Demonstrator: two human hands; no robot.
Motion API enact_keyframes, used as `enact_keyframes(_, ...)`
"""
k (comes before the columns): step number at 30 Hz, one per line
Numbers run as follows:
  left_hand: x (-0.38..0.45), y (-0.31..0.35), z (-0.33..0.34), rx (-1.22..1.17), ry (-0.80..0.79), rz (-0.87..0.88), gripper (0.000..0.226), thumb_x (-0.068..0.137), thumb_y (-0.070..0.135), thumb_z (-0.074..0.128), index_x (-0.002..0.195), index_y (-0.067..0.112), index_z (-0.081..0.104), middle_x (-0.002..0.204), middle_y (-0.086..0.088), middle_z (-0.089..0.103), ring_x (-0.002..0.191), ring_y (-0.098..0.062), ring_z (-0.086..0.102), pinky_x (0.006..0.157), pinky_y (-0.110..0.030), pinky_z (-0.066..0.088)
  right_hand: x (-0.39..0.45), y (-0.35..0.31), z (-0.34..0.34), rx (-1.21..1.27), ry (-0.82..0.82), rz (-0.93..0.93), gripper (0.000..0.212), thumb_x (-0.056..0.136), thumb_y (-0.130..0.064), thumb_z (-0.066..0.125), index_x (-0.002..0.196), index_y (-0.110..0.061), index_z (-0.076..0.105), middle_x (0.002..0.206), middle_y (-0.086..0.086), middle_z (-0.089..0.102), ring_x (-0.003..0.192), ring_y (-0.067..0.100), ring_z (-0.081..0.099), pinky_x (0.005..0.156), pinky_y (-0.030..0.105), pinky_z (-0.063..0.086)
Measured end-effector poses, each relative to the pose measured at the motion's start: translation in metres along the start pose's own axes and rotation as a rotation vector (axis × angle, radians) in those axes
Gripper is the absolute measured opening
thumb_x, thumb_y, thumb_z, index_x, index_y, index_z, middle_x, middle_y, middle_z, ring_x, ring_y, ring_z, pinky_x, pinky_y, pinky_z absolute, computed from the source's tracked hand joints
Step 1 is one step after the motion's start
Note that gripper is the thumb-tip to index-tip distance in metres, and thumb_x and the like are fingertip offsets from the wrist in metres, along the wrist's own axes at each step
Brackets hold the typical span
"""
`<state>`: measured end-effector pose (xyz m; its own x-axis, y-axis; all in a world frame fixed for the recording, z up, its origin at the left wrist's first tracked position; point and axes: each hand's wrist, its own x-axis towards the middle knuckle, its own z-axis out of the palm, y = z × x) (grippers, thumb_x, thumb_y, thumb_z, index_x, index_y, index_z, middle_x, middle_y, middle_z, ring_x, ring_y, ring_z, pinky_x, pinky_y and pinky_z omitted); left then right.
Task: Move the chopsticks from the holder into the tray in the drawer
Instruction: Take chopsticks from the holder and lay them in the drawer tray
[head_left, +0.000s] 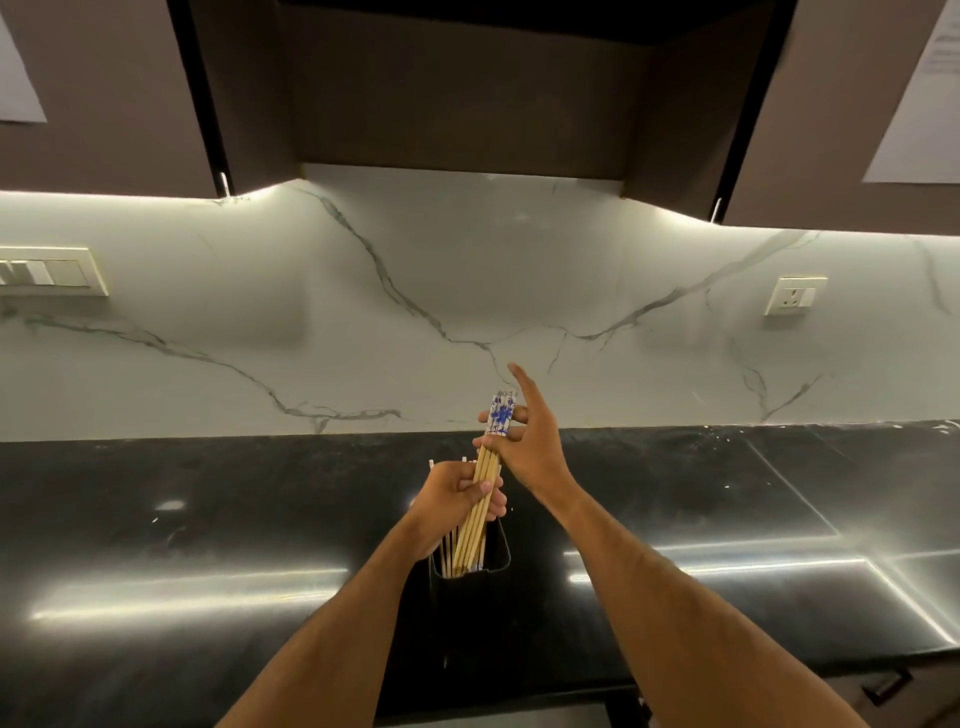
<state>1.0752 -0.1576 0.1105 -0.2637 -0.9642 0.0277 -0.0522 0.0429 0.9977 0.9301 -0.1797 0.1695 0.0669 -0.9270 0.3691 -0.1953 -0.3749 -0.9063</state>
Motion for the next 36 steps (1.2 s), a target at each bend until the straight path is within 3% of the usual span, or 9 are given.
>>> enact_keyframes(4, -0.009, 0.006, 0.01, -0.005, -0.051, -0.022, 0.02, 0.102, 0.006, 0.051, 0.113, 0.0, 0.066, 0.097, -0.017, 0.076, 0.095, -0.03, 0.075, 0.088, -0.04, 0.06, -0.011, -0.003, -0.014, -0.077, -0.002, -0.043, 0.077, 0.08, 0.007, 0.077, 0.146, -0.015, 0.045, 0.129, 0.021, 0.061, 0.101, 0.02, 0.071, 0.078, 0.027, 0.062)
enact_keyframes(7, -0.014, 0.008, 0.017, 0.01, -0.065, -0.036, 0.02, 0.102, 0.007, 0.051, 0.114, 0.0, 0.066, 0.099, -0.017, 0.076, 0.096, -0.031, 0.074, 0.089, -0.042, 0.059, -0.018, -0.003, -0.021, -0.06, 0.009, -0.03, 0.079, 0.08, 0.007, 0.078, 0.148, -0.013, 0.042, 0.13, 0.019, 0.061, 0.103, 0.02, 0.071, 0.079, 0.025, 0.061)
enact_keyframes(14, -0.024, 0.012, 0.031, 0.037, -0.084, -0.065, 0.021, 0.102, 0.006, 0.051, 0.113, -0.002, 0.066, 0.1, -0.019, 0.075, 0.096, -0.031, 0.074, 0.09, -0.043, 0.059, -0.031, -0.002, -0.035, -0.058, 0.009, -0.012, 0.069, 0.078, 0.006, 0.08, 0.138, -0.012, 0.05, 0.107, 0.015, 0.072, 0.091, 0.016, 0.075, 0.078, 0.031, 0.063)
enact_keyframes(26, -0.034, 0.01, 0.054, 0.14, -0.023, -0.106, 0.017, 0.1, 0.005, 0.056, 0.109, -0.003, 0.067, 0.094, -0.019, 0.076, 0.09, -0.029, 0.076, 0.086, -0.042, 0.061, -0.053, 0.012, -0.049, 0.015, 0.083, 0.011, 0.068, 0.075, 0.007, 0.082, 0.135, -0.01, 0.054, 0.103, 0.013, 0.073, 0.09, 0.014, 0.075, 0.078, 0.026, 0.062)
enact_keyframes(30, -0.04, -0.002, 0.061, 0.344, 0.121, -0.154, 0.012, 0.098, 0.006, 0.059, 0.102, 0.002, 0.069, 0.086, -0.013, 0.076, 0.08, -0.022, 0.076, 0.081, -0.041, 0.063, -0.072, 0.025, -0.05, -0.003, 0.071, 0.068, 0.067, 0.075, 0.005, 0.083, 0.132, -0.014, 0.053, 0.112, 0.014, 0.069, 0.091, 0.015, 0.075, 0.082, 0.035, 0.063)
enact_keyframes(32, -0.047, -0.01, 0.06, 0.505, 0.156, -0.2, 0.011, 0.097, 0.007, 0.06, 0.101, 0.007, 0.07, 0.087, -0.009, 0.074, 0.079, -0.019, 0.074, 0.079, -0.038, 0.063, -0.085, 0.031, -0.05, -0.12, 0.056, 0.096, 0.081, 0.073, -0.002, 0.086, 0.141, -0.015, 0.046, 0.128, 0.01, 0.062, 0.106, 0.014, 0.069, 0.095, 0.034, 0.057)
enact_keyframes(34, -0.055, -0.016, 0.053, 0.878, 0.132, -0.164, 0.01, 0.094, 0.011, 0.062, 0.1, 0.012, 0.07, 0.09, -0.006, 0.071, 0.084, -0.02, 0.071, 0.08, -0.037, 0.061, -0.098, 0.038, -0.052, -0.366, 0.016, 0.03, 0.088, 0.075, -0.017, 0.087, 0.149, -0.015, 0.039, 0.143, 0.005, 0.051, 0.129, 0.015, 0.051, 0.11, 0.033, 0.043)
enact_keyframes(36, -0.066, -0.02, 0.05, 1.227, 0.086, -0.099, 0.011, 0.093, 0.011, 0.06, 0.1, 0.013, 0.068, 0.095, -0.008, 0.069, 0.089, -0.026, 0.068, 0.079, -0.039, 0.057, -0.112, 0.041, -0.051, -0.655, -0.111, -0.151, 0.076, 0.081, -0.025, 0.082, 0.146, -0.016, 0.044, 0.145, 0.003, 0.051, 0.135, 0.017, 0.044, 0.115, 0.037, 0.038)
